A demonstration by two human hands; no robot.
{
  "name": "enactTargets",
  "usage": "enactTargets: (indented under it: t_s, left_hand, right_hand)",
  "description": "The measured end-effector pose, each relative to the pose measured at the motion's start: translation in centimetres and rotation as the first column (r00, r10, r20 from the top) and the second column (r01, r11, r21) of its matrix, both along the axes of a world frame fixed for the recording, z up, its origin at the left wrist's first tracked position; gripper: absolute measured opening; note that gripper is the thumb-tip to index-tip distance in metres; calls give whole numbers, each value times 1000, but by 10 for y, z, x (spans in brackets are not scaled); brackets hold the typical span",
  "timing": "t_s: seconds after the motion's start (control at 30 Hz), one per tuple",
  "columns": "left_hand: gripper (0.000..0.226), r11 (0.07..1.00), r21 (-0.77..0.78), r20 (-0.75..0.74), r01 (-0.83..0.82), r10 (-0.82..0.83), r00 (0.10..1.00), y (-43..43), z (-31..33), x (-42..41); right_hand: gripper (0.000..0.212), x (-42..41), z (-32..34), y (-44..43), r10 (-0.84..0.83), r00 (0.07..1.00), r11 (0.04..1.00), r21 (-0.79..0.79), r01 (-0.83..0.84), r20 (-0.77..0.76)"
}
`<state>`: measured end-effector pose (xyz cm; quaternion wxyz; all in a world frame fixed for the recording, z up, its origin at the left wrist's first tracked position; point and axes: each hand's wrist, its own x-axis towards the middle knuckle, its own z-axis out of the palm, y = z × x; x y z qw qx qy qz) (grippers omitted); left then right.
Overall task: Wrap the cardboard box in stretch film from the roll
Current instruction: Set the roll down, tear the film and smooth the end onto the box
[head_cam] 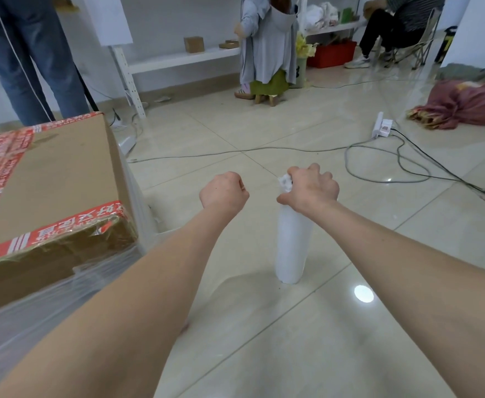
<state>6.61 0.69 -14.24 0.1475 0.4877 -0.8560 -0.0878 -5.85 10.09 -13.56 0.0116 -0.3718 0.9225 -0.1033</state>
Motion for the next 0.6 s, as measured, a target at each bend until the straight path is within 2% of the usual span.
enactTargets:
  t_s: [0.1,0.2,0.27,0.33,0.4,0.5,0.6]
  left_hand:
    - [13,1000,10,14,19,-19,1000,4,3,-2]
    - [10,999,34,6,36,-36,999,8,3,-3]
    - [10,998,48,-8,39,-39,999,10,2,-3]
    - [10,997,59,-12,52,-52,999,13,2,-1]
    - [9,996,60,-18,72,-71,997,14,2,2]
    - [9,995,62,-27,81,-80,996,12,-2,9]
    - [15,988,72,-9,133,-133,991,9,-8,15]
  right_hand:
    - [49,-3,7,9,-7,1000,999,42,6,3]
    - [62,-5,15,12,33,999,988,148,-34,4]
    - [71,-1,15,11,108,991,979,184,-90,-85]
    - [71,5,11,6,239,950,965,155,-210,-204]
    - [59,14,4,0,362,894,932,127,-340,-263]
    - [27,23,-13,-3,397,860,917,109,-383,-319]
    - [22,21,-25,0,371,864,926,72,-370,-339]
